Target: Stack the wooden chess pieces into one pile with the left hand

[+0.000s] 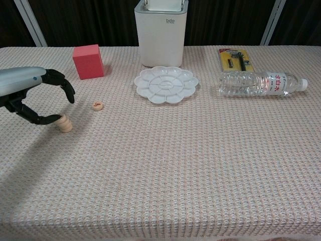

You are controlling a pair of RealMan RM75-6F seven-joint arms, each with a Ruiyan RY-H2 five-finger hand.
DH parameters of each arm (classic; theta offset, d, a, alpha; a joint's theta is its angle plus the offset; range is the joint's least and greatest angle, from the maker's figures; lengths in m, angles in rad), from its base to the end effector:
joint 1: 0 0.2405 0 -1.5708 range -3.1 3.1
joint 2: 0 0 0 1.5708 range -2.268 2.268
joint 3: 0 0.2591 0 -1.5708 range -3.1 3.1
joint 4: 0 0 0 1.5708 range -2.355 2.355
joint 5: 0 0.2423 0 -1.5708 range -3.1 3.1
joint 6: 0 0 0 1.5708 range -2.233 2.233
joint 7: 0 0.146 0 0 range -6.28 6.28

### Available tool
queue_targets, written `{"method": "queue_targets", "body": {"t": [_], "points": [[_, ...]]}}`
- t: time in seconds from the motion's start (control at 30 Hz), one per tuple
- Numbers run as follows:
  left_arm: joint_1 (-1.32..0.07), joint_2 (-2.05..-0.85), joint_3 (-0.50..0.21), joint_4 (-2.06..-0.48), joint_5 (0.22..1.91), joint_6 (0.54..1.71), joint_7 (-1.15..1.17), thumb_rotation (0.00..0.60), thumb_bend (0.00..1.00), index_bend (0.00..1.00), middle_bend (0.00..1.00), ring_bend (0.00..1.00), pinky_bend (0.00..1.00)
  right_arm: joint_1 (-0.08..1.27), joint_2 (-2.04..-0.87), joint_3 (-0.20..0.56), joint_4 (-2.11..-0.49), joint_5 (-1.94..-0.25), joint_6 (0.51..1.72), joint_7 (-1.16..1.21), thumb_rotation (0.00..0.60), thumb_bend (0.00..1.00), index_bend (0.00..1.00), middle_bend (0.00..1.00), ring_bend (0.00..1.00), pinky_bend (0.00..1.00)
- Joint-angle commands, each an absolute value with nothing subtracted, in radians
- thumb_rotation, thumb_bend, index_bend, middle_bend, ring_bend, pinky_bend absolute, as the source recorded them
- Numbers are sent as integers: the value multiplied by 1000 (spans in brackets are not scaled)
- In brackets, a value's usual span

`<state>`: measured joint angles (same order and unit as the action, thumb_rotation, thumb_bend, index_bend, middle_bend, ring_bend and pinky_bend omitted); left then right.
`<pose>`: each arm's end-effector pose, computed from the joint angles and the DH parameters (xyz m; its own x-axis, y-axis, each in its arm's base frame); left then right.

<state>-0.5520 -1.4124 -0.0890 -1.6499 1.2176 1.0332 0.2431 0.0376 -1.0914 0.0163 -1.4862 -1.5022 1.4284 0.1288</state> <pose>-0.1981 0.2930 -0.0197 0.3563 0.3363 0.8718 0.9190 -0.2949 -0.2618 -0.3719 -0.1625 0.1451 0.4133 -0.1000 0.9051 -0.9063 0.0514 0.4195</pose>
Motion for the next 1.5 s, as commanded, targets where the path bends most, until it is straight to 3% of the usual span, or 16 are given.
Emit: {"method": "queue_targets", "body": {"t": [0.03,0.3,0.6,1.03,1.5], "points": [[-587,-1402,-132,-1687,1212,1028,259,600,347,353,196,0,0,39,-1093,16,-1486,-1502,1427,129,600,145,0,0,0,0],[-714,-1525,-214,-1582,938,947,445,600,337,346,197,0,0,42,-1097,16,-1488,-1509,1428,132,600,145,0,0,0,0],[-774,-1625,-213,-1449,794,939,524,600,337,364,207,0,0,44,-1096,18,-1472,-1504,1423,158,600,146,0,0,0,0],[-773,-1651,-167,-1424,793,969,540,600,338,376,207,0,0,41,-1100,17,-1466,-1503,1426,162,600,146,0,0,0,0],[-767,-1697,-164,-1356,831,974,500,600,337,447,221,0,0,42,-1103,17,-1463,-1492,1415,155,600,146,0,0,0,0]]}}
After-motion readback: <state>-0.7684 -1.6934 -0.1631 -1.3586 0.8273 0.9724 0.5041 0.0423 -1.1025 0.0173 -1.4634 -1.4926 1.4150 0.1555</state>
